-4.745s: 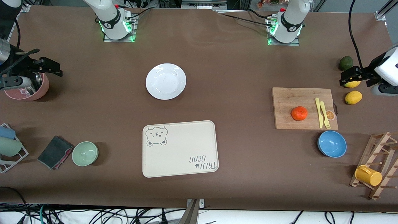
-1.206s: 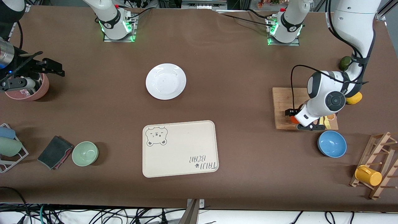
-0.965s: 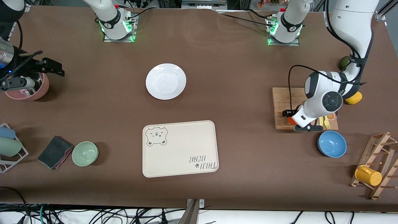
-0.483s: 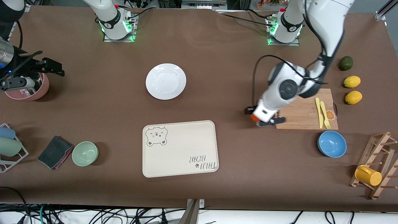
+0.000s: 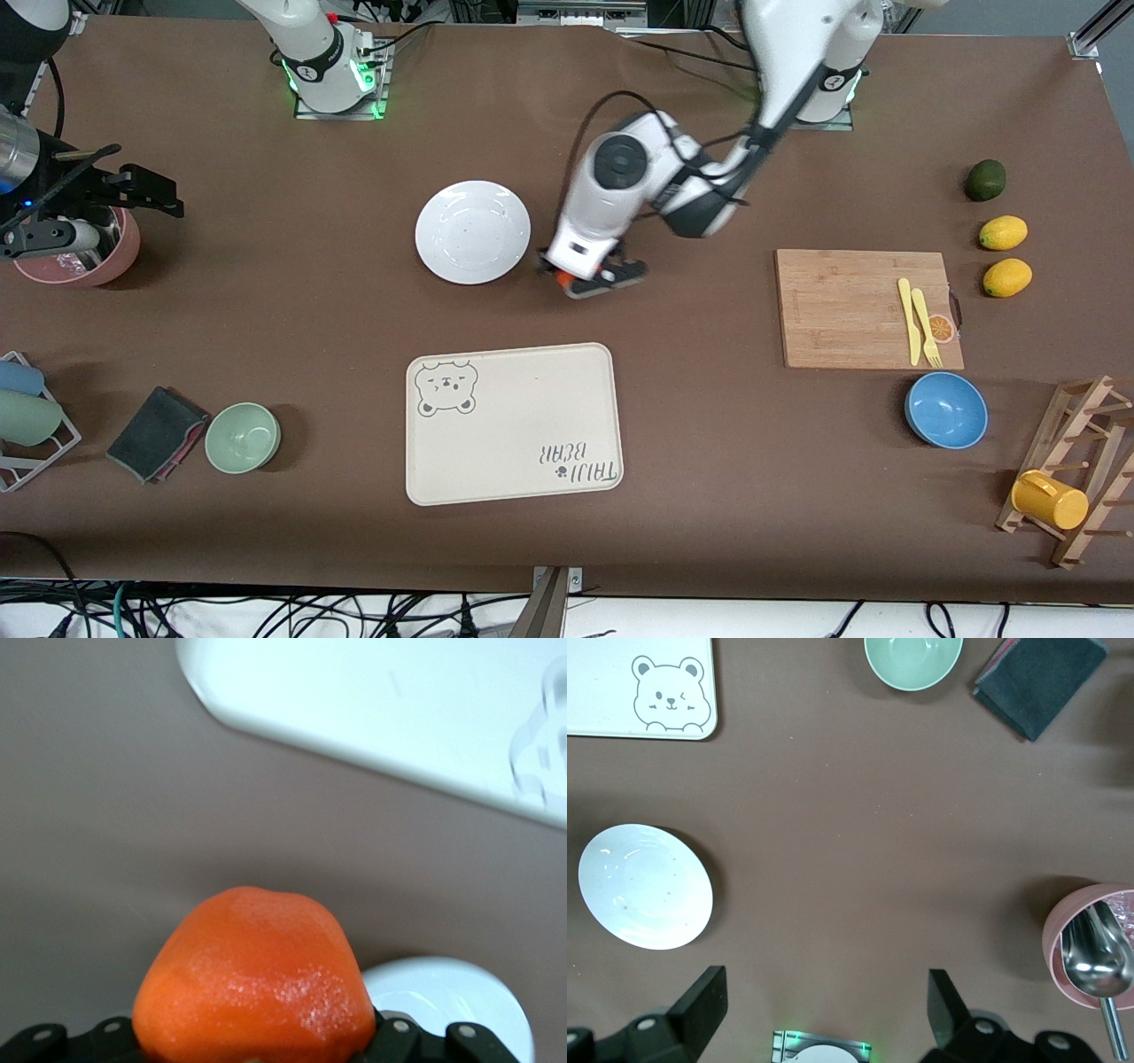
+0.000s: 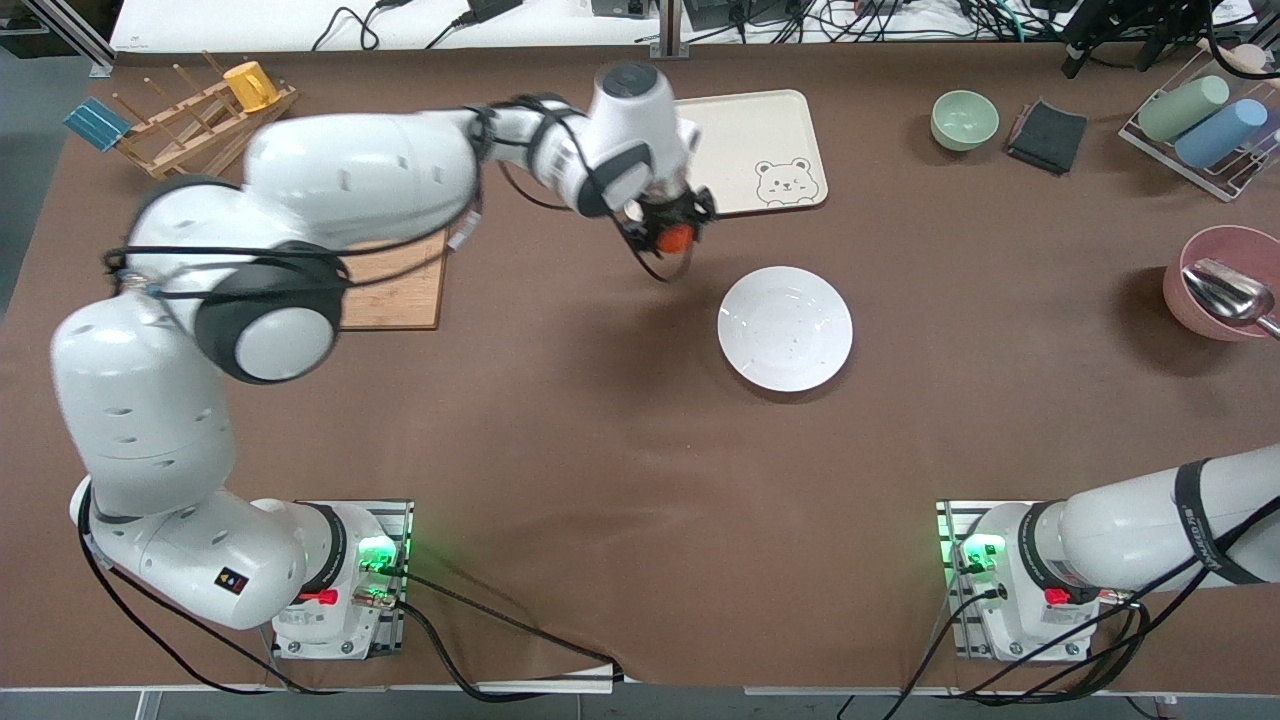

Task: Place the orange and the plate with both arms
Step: 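Carry the orange with the left gripper over the white plate and lower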

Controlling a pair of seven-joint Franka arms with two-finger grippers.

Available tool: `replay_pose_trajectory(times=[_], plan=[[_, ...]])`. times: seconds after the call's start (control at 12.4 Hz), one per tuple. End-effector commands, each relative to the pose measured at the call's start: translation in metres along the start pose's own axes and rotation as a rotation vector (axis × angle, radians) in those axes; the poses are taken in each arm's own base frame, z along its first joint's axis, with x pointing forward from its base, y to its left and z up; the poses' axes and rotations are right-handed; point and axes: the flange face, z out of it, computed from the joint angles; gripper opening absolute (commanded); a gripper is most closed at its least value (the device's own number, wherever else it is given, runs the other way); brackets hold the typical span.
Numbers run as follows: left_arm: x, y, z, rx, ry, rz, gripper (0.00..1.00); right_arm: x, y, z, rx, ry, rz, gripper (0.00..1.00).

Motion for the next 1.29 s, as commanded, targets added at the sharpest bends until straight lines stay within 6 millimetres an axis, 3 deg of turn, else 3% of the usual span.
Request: replay_pose_trajectory(times=[0.0, 0.24, 0.4, 0.56, 0.72, 1.13, 1.21], plan=[[-0.053, 0.046, 0.047, -0.004, -0.041, -0.036, 0.21, -0.007, 0.000, -0.004, 0.002, 0.001, -0.008, 1.00], [-0.119, 0.080, 0.068, -0.029, -0.062, -0.054, 0.25, -0.007, 0.000, -0.004, 0.002, 0.001, -0.008, 1.00], [-0.121, 0.087, 0.080, -0.036, -0.067, -0.050, 0.33, -0.007, 0.000, -0.004, 0.002, 0.001, -0.008, 1.00], [-0.108, 0.082, 0.103, -0.039, -0.050, -0.056, 0.52, -0.006, -0.001, -0.003, 0.002, -0.001, -0.009, 1.00], [-0.106, 0.078, 0.119, -0.026, -0.025, -0.052, 0.98, -0.006, 0.000, -0.003, 0.003, -0.001, -0.006, 1.00], [-0.105, 0.081, 0.106, -0.029, -0.002, -0.092, 1.00, -0.003, -0.006, 0.009, 0.015, -0.007, -0.011, 1.00], [-0.103, 0.084, 0.096, -0.039, 0.004, -0.092, 1.00, -0.002, -0.006, 0.014, 0.019, -0.016, -0.012, 1.00]])
